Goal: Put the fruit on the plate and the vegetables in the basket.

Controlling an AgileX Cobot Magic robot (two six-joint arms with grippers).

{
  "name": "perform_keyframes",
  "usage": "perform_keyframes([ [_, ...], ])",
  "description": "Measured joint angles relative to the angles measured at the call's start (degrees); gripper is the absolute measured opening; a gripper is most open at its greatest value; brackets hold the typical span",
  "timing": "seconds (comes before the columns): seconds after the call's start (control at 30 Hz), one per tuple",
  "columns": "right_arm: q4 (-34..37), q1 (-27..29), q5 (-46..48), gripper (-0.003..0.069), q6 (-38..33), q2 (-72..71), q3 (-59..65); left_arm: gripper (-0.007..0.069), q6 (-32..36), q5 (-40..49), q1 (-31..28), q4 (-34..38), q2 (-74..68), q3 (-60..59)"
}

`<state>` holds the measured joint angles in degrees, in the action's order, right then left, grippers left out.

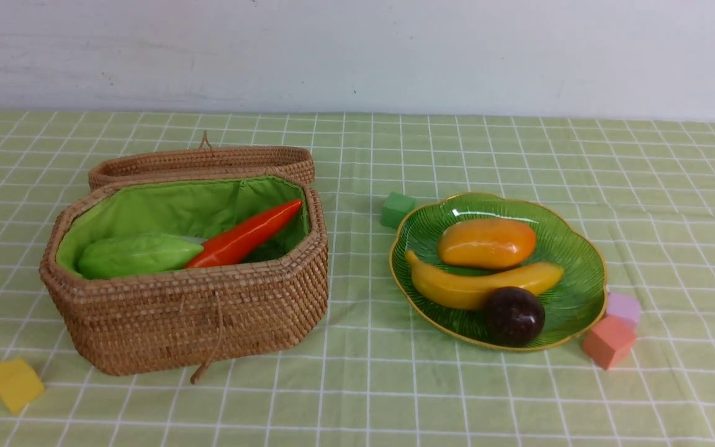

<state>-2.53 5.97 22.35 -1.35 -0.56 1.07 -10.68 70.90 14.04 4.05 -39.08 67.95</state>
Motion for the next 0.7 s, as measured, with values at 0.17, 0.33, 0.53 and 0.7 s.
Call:
perform_keyframes([
  [0.17, 0.0, 0.0, 0.0, 0.024, 0.0, 0.0, 0.0, -0.0013, -6.13, 0.0, 0.0, 0.31, 13.91, -7.75],
  [0.33, 0.0, 0.0, 0.0, 0.024, 0.0, 0.0, 0.0, -0.0013, -9.57, -0.45, 0.0, 1.85, 21.78, -18.23],
  [0.53, 0.0, 0.0, 0.0, 0.024, 0.0, 0.0, 0.0, -0.0013, -10.35, -6.64, 0.0, 6.2, 23.9, -28.27],
  [0.7, 0.0, 0.0, 0.0, 0.024, 0.0, 0.0, 0.0, -0.0013, -10.35, -7.33, 0.0, 6.83, 23.9, -31.34],
])
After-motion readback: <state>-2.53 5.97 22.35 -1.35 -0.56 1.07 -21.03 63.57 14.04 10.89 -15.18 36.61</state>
